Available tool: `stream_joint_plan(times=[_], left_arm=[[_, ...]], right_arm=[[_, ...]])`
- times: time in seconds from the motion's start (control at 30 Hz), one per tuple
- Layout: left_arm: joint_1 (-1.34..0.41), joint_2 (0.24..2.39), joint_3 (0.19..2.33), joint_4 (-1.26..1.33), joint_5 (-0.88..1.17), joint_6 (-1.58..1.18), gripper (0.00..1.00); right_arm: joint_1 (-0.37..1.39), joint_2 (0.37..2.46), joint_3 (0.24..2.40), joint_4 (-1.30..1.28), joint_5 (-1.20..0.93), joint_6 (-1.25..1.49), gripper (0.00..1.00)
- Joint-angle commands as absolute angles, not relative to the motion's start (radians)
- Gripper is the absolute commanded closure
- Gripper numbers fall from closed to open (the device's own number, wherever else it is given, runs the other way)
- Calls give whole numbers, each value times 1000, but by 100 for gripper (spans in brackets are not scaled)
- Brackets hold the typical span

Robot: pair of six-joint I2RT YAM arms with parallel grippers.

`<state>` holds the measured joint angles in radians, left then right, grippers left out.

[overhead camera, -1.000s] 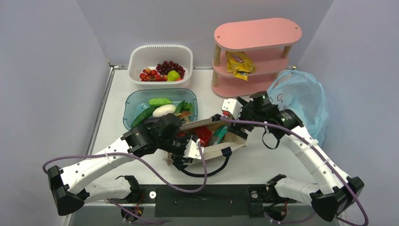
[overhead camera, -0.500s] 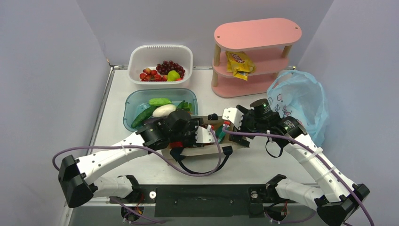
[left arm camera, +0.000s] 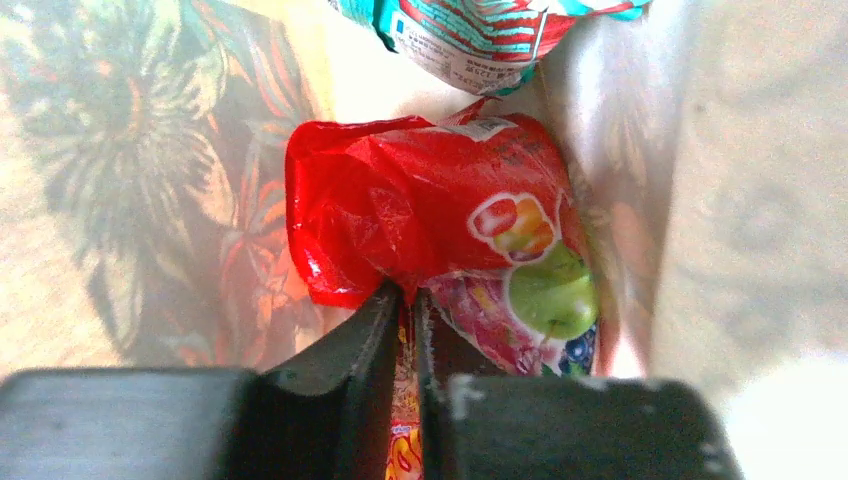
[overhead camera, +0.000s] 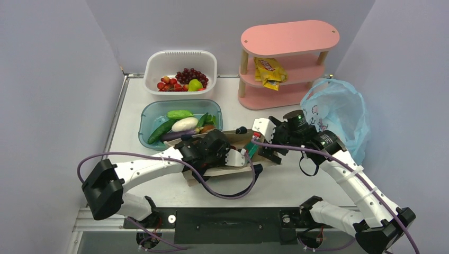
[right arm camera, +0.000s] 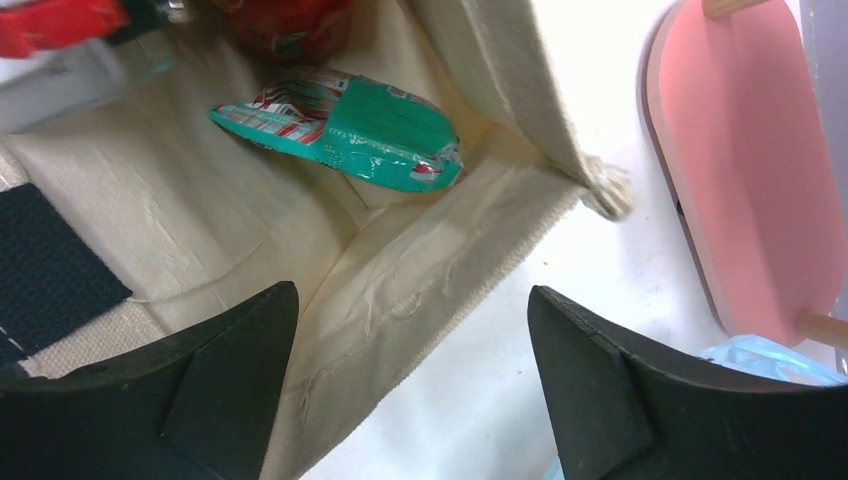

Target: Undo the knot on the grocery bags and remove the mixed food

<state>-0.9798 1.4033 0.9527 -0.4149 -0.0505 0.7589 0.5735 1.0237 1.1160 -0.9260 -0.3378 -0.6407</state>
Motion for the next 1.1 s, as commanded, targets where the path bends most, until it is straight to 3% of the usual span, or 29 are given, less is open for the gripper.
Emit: stream_joint_plan(times=[0.0,0.4,1.07], left_arm=[[-972,1305,970,-390,37,705,100],[-759,1151,1162,-363,469,538,100],[-791,1182,1432,-222,625,364,100]], right_arm=[[533,1001,1128,-886,-349,-630,20],[492,934,1148,-733,-509,-583,19],[651,1047,1264,-559,-575,-445,11]])
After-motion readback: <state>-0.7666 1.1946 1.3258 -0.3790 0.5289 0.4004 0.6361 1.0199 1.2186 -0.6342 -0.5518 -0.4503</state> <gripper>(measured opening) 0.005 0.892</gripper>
